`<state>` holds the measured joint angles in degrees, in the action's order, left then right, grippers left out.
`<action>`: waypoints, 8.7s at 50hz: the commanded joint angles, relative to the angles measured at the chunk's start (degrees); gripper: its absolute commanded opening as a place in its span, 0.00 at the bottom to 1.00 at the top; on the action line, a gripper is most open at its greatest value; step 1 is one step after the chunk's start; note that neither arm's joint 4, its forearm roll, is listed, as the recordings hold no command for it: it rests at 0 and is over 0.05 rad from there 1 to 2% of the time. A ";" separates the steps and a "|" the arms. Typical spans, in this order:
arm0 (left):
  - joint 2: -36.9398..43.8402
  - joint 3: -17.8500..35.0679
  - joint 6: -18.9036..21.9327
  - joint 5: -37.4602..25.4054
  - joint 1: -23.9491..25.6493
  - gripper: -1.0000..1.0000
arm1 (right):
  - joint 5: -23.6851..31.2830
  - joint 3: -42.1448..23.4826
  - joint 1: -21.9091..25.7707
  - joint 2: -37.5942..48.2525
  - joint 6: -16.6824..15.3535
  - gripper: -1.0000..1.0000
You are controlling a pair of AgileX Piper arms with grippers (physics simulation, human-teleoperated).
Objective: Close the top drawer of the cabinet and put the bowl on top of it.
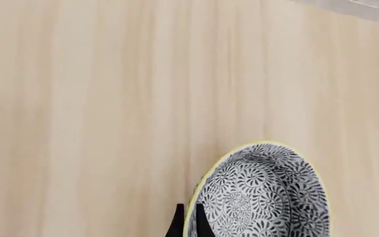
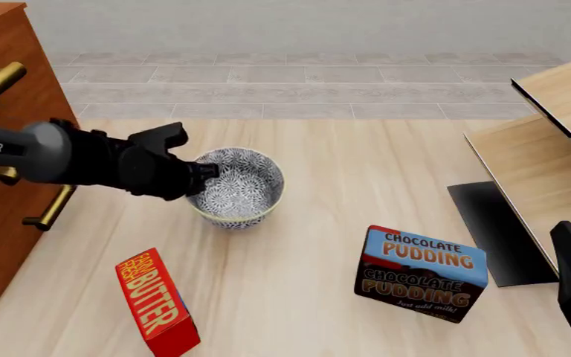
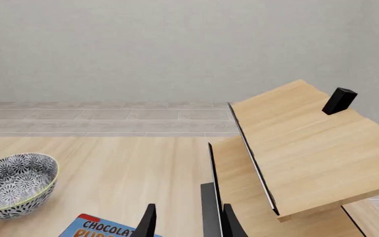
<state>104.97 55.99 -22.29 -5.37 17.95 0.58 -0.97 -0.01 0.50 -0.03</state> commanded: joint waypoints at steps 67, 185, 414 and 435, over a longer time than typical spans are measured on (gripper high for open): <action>-39.42 6.68 -4.53 -31.32 -1.47 0.00 | -0.12 0.20 0.01 -0.10 0.01 1.00; -45.70 34.36 -12.12 -58.70 -26.22 0.00 | -0.12 0.20 0.00 -0.09 0.02 1.00; -23.21 52.56 -8.20 -55.62 -52.46 1.00 | -0.12 0.20 0.00 -0.10 0.02 1.00; -31.77 48.05 -6.95 -57.58 -51.05 1.00 | -0.13 0.20 0.01 -0.10 0.01 1.00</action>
<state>77.15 105.74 -29.64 -61.79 -33.85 0.58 -0.97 -0.01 0.49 -0.03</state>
